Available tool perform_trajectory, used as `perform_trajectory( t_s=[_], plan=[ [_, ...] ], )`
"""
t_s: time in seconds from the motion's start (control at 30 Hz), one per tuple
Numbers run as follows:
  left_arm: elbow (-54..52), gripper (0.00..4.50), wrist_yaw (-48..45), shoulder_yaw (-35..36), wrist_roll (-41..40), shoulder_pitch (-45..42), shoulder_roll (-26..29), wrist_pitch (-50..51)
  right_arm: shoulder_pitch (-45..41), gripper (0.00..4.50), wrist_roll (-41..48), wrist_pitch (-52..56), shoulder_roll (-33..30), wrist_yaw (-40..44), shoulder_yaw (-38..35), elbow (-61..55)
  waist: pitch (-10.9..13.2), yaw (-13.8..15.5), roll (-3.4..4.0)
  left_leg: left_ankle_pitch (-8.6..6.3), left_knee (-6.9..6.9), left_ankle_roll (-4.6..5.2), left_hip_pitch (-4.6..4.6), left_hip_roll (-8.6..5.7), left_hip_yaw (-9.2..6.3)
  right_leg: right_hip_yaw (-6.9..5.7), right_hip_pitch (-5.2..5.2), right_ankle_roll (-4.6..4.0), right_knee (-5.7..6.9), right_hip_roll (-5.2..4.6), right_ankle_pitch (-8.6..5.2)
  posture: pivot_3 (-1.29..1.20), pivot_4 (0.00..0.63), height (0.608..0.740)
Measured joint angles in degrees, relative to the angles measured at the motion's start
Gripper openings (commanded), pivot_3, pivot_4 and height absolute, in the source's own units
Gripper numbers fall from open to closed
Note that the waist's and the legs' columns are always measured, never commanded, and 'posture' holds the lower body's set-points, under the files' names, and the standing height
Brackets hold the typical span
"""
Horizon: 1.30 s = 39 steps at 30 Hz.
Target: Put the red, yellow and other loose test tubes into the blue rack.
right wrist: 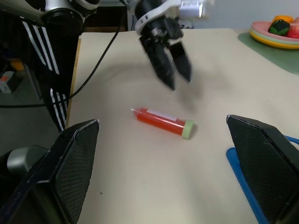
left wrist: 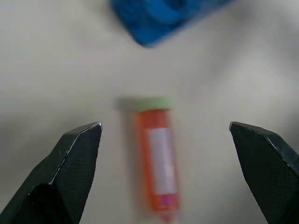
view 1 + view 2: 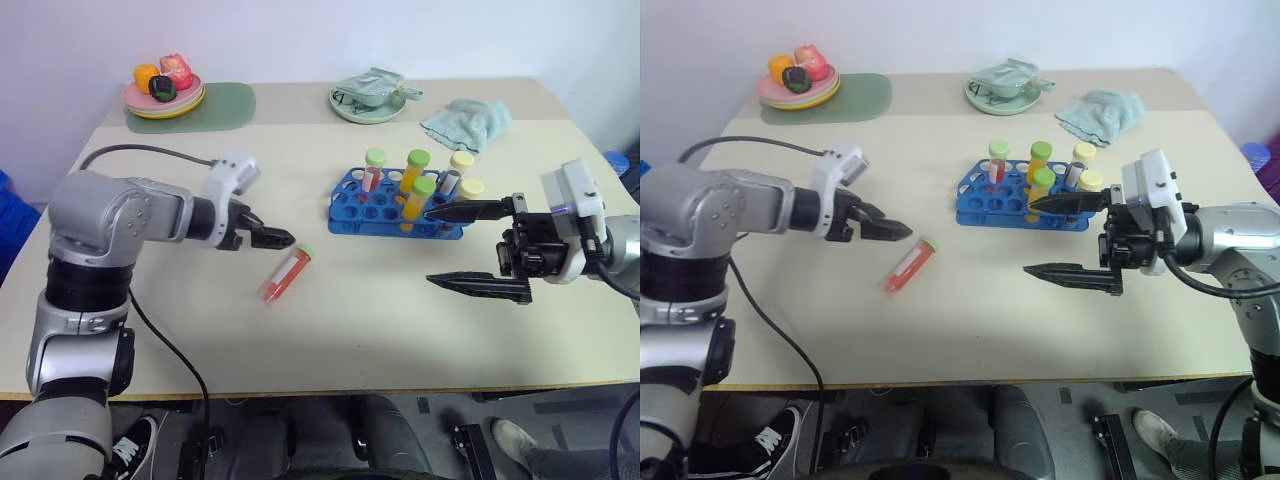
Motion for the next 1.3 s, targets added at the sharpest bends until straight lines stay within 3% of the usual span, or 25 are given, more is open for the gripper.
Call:
perform_trajectory(
  t_s=[0.23,0.47,0.63,0.97,1.3],
  plan=[
    [11.7,4.5,-3.0,-15.8,-2.7,-13.6,0.9,0.0,0.4,4.46,-1.4,-0.9,1.7,-1.4,0.3,0.5,0.0,0.1,0.0,0.01,0.09,-0.01,-0.05,-0.09,-0.01,0.02,-0.02,0.0,0.03,-0.01,0.0,0.0,0.15,0.74],
    [20.7,4.5,-7.4,-26.9,-3.4,-20.4,-0.7,0.0,1.6,4.46,-2.0,-1.0,1.9,-1.8,0.2,0.4,0.0,-0.1,-0.02,0.0,0.1,-0.01,-0.06,-0.11,0.0,0.03,-0.05,-0.01,0.06,0.06,-0.01,0.0,0.15,0.74],
    [23.5,4.5,-11.7,-33.0,0.4,-23.9,-0.7,-1.7,1.8,4.46,-2.0,-1.0,2.9,-2.7,0.7,0.1,0.0,-0.1,-0.02,0.0,0.1,0.0,-0.06,-0.13,0.01,0.03,-0.05,-0.01,0.05,0.07,-0.01,0.0,0.15,0.74],
    [23.3,4.5,-12.8,-35.8,4.8,-20.8,-0.9,-2.3,2.6,4.46,-2.6,-1.4,4.2,-3.9,1.4,-0.1,0.0,0.0,-0.02,-0.01,0.2,0.02,-0.09,-0.12,-0.01,0.04,-0.04,-0.01,0.07,0.05,-0.01,0.0,0.15,0.74],
    [22.9,4.5,-8.8,-32.2,5.9,-17.8,-4.9,0.0,3.4,4.46,-3.0,-2.3,4.8,-4.0,1.6,-0.1,0.0,0.0,-0.03,-0.03,0.28,0.05,-0.13,-0.12,-0.03,0.04,-0.04,-0.01,0.1,0.05,-0.01,0.0,0.15,0.74]
  ],
)
